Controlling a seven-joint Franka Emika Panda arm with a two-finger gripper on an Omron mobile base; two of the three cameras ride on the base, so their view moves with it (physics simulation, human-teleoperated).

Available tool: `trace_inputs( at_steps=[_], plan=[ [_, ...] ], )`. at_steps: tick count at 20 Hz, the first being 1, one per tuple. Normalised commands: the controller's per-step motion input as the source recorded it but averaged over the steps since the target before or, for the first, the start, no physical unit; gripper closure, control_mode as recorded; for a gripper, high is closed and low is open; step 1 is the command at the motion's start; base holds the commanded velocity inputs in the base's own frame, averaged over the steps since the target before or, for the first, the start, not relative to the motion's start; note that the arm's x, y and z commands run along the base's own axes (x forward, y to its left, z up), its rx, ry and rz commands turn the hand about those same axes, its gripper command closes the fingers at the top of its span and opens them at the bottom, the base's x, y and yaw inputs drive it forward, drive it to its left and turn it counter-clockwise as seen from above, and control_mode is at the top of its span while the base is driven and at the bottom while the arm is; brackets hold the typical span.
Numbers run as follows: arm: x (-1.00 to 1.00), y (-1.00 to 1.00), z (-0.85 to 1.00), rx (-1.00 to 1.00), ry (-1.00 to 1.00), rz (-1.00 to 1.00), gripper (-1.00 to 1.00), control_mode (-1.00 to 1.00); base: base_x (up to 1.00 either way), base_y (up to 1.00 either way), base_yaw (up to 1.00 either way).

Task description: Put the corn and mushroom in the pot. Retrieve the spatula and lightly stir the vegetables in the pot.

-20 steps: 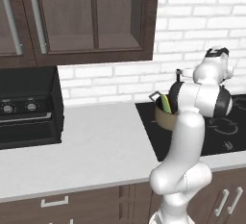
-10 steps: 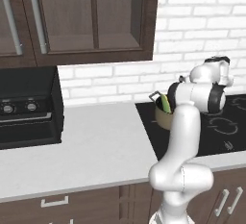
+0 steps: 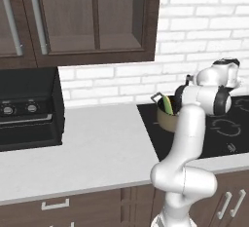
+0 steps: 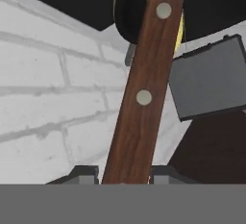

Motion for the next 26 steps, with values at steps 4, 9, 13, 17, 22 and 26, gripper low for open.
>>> trace_inputs(
  at_steps=[4,9,13,17,22,26],
  plan=[
    [-0.06,-0.04,0.54,-0.1,-0.23,0.0,1.0,-1.0,0.0,0.0,0.0],
    [-0.46,0.15,0.2,-0.08,-0.07,0.01,1.0,-1.0,0.0,0.0,0.0],
    [-0.42,0.39,0.11,-0.02,0.04,0.07,1.0,-1.0,0.0,0.0,0.0],
    [0.02,0.66,0.02,0.0,0.03,0.15,1.0,-1.0,0.0,0.0,0.0],
    [0.07,0.34,0.0,-0.01,0.0,0.13,1.0,-1.0,0.0,0.0,0.0],
    [0.0,0.01,0.0,-0.01,-0.04,0.22,1.0,-1.0,0.0,0.0,0.0]
  ],
)
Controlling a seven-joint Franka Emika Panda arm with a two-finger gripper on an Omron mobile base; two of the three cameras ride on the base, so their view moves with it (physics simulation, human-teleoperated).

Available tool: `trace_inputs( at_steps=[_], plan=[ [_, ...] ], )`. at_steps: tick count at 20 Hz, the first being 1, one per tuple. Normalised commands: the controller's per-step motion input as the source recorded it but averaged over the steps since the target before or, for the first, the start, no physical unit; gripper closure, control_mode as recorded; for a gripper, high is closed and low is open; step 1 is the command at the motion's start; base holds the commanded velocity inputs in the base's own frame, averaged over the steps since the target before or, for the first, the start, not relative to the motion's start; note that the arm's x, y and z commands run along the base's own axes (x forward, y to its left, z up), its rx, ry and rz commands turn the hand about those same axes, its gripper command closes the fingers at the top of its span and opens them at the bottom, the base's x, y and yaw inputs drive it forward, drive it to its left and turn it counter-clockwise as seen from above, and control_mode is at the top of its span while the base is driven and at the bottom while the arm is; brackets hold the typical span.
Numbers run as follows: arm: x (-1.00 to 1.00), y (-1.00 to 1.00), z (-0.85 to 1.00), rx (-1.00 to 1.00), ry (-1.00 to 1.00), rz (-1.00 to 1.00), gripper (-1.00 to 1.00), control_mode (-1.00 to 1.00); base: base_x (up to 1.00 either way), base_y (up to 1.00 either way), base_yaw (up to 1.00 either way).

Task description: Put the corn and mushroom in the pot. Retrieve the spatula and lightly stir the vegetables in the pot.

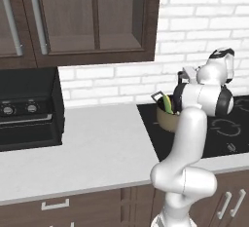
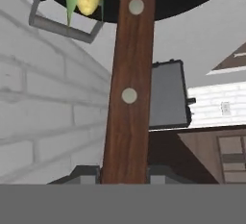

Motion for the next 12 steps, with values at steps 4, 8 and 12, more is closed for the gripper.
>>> trace_inputs(
  at_steps=[4,8,12],
  plan=[
    [-0.03,-0.09,0.0,-0.04,-0.07,0.29,1.0,-1.0,0.0,0.0,0.0],
    [-0.05,-0.14,0.0,-0.02,-0.08,0.41,1.0,-1.0,0.0,0.0,0.0],
    [0.0,-0.01,0.0,0.0,-0.07,0.54,1.0,-1.0,0.0,0.0,0.0]
  ],
)
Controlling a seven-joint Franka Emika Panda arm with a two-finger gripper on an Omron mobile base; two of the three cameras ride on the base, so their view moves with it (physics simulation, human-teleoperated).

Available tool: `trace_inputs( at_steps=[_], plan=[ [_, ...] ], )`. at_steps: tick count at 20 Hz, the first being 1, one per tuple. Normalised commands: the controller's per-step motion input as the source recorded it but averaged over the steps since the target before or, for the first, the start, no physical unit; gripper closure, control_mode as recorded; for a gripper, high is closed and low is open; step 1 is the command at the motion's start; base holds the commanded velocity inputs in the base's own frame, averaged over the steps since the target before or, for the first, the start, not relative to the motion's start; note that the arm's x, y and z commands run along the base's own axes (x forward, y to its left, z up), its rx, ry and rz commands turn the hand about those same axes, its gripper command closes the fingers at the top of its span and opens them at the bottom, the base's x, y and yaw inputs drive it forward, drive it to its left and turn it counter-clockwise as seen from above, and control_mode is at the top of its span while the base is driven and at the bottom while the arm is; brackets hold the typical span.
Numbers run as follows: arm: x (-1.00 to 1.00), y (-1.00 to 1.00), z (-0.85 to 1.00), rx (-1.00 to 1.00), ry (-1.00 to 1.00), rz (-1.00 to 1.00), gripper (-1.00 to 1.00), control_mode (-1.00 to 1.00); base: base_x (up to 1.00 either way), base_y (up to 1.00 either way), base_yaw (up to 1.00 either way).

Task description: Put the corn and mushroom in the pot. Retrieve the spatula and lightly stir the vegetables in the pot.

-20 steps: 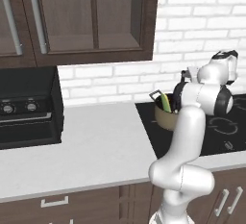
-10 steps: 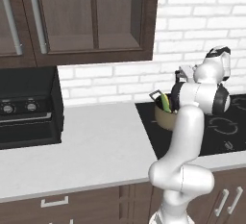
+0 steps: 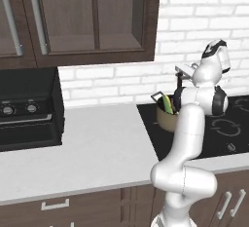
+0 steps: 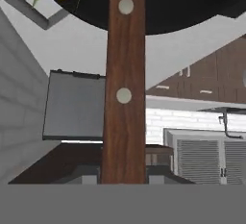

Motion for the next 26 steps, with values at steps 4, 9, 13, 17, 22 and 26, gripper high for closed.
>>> trace_inputs(
  at_steps=[4,9,13,17,22,26],
  plan=[
    [-0.02,0.0,-0.05,0.0,0.0,0.46,1.0,-1.0,0.0,0.0,0.0],
    [-0.05,0.0,-0.01,0.0,0.0,0.32,1.0,-1.0,0.0,0.0,0.0],
    [-0.26,0.05,0.01,0.0,0.0,0.24,1.0,-1.0,0.0,0.0,0.0],
    [-0.12,0.19,0.07,0.04,0.0,0.21,1.0,-1.0,0.0,0.0,0.0],
    [-0.5,0.06,0.26,0.06,0.0,0.16,1.0,-1.0,0.0,0.0,0.0],
    [-0.49,0.0,0.26,0.07,0.0,0.12,1.0,-1.0,0.0,0.0,0.0]
  ],
)
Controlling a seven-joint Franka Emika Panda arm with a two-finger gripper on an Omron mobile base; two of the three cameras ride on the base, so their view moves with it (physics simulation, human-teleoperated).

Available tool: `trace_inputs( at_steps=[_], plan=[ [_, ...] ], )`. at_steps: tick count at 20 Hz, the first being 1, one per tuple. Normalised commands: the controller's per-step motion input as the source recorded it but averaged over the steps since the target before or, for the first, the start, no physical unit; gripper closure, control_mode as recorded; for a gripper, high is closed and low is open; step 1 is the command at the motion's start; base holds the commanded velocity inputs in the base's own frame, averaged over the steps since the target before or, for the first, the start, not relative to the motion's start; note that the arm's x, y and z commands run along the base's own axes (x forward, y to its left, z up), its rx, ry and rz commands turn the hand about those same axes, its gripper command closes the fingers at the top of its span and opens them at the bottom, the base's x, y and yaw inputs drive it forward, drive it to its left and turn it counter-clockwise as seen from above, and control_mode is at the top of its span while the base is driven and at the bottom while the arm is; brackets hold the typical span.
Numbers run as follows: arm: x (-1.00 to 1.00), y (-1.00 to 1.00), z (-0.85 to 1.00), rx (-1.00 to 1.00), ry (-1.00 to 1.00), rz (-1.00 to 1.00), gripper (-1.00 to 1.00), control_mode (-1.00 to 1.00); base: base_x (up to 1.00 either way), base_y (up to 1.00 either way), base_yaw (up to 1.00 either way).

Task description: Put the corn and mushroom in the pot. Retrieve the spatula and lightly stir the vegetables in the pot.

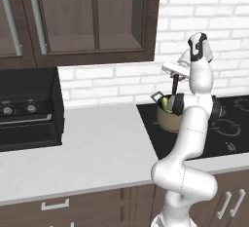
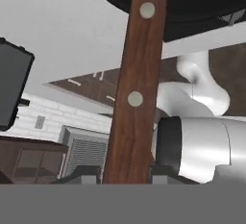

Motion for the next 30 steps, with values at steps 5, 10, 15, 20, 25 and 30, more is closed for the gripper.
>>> trace_inputs(
  at_steps=[5,10,15,20,25,30],
  plan=[
    [-0.33,0.0,0.02,0.05,0.0,0.12,1.0,-1.0,0.0,0.0,0.0],
    [0.03,0.0,-0.03,0.03,0.01,0.09,1.0,-1.0,0.0,0.0,0.0],
    [0.34,-0.15,-0.27,0.0,-0.12,0.01,1.0,-1.0,0.0,0.0,0.0],
    [0.2,-0.2,-0.6,0.0,-0.06,0.0,1.0,-1.0,0.0,0.0,0.0],
    [0.09,-0.16,-0.51,0.0,0.0,0.0,1.0,-1.0,0.0,0.0,0.0],
    [-0.36,-0.2,0.08,0.0,-0.13,-0.01,1.0,-1.0,0.0,0.0,0.0]
  ],
)
